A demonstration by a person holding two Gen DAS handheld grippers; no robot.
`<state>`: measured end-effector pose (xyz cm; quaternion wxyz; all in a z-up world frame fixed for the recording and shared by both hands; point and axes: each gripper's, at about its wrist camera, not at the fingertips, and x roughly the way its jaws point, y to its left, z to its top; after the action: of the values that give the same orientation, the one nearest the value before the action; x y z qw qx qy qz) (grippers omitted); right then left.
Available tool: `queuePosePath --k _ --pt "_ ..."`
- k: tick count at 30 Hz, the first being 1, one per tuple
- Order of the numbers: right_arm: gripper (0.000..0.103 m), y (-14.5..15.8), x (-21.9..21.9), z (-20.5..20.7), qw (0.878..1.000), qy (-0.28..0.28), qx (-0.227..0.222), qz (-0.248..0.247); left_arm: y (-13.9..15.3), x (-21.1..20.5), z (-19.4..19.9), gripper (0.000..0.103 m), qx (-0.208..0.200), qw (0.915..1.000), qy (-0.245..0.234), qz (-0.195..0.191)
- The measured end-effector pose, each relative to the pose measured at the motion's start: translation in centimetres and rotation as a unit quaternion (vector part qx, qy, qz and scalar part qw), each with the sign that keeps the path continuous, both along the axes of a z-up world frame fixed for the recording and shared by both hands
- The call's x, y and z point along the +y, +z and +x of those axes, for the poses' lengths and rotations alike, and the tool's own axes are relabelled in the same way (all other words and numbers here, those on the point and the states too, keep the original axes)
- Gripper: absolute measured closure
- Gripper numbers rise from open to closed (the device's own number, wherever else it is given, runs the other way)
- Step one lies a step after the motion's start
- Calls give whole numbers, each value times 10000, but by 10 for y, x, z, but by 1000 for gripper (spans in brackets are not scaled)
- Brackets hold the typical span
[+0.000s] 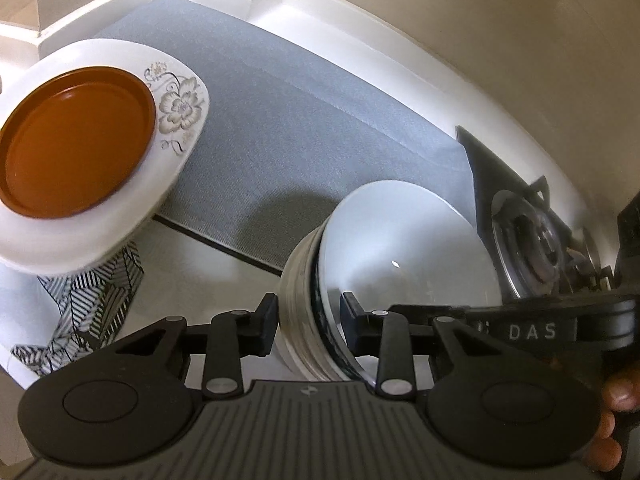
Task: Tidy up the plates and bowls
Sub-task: 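Carry the nested bowl stack with both grippers toward the plate stack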
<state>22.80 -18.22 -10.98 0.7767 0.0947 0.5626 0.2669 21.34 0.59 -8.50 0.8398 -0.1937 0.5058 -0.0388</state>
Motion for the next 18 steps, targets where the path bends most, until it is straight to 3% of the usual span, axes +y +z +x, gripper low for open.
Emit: queuePosePath --k 8,13,18 --pt "55 2 13 3 9999 -48 -47 138 -3 26 5 67 -105 9997 178 -89" --pt "57 3 11 2 9998 -136 -48 159 -5 21 2 59 -99 9998 102 -123" --pt "57 13 19 -2 9987 -172 -360 -304 -5 16 4 57 -106 9999 27 -20"
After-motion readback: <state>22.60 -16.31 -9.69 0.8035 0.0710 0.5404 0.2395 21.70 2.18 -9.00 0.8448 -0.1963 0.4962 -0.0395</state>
